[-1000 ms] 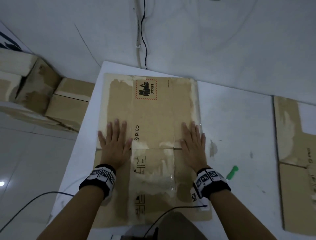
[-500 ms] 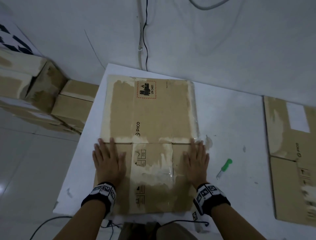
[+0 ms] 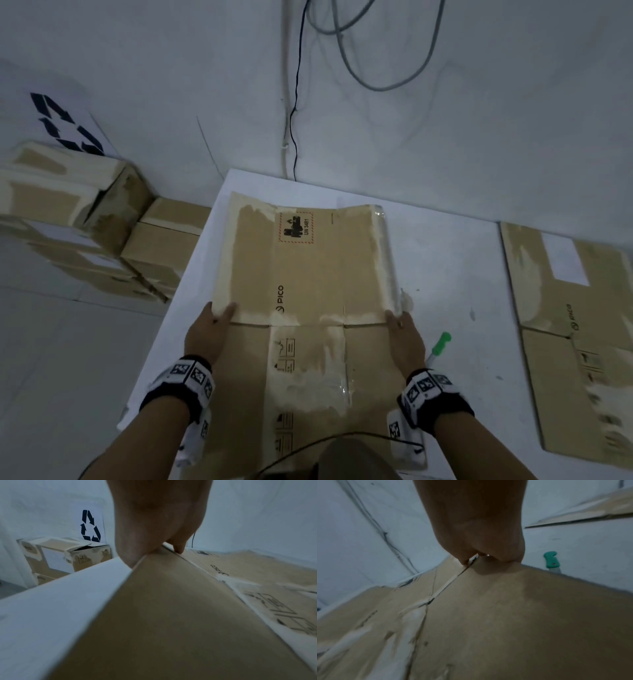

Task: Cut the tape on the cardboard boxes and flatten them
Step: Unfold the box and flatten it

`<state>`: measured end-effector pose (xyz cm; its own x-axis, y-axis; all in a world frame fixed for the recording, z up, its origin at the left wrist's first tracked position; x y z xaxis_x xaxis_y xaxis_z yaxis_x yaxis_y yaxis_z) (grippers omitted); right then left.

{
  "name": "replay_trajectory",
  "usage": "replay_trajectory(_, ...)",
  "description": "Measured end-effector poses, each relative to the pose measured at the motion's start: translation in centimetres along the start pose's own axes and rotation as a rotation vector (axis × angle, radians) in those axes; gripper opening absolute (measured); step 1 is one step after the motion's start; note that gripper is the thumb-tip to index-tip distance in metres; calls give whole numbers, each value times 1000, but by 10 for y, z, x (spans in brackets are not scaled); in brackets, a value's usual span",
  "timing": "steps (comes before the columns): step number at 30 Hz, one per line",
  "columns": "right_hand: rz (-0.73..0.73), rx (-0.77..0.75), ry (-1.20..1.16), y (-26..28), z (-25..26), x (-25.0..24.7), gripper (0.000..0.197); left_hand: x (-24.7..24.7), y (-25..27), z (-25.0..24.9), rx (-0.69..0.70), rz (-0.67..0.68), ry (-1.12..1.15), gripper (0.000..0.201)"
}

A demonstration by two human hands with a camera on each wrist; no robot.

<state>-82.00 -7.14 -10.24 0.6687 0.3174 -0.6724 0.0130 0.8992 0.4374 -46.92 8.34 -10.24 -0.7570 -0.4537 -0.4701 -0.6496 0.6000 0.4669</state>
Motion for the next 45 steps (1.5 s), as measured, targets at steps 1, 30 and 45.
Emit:
replay_trajectory(1, -8, -26, -2, 4, -4, 1, 53, -1, 6, 3, 39, 0, 56, 50)
replay_trajectory(30, -579, -1, -160, 9, -116, -314, 42, 238, 143, -226, 483, 287, 400, 17)
replay_trajectory(45, -486, 131, -31, -130, -310, -507, 48, 523, 216, -269, 287, 331, 419, 28)
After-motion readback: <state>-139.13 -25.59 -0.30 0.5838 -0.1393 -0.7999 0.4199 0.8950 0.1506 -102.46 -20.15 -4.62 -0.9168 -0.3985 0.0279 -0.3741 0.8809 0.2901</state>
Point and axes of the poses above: each hand's wrist, its own y-axis away from the middle knuckle, its own x-axis out of the palm, z = x × y, the point moved 3 cm from there along -y, towards the middle knuckle, and after that the axes turned 6 degrees about y, right-handed, at the moved point
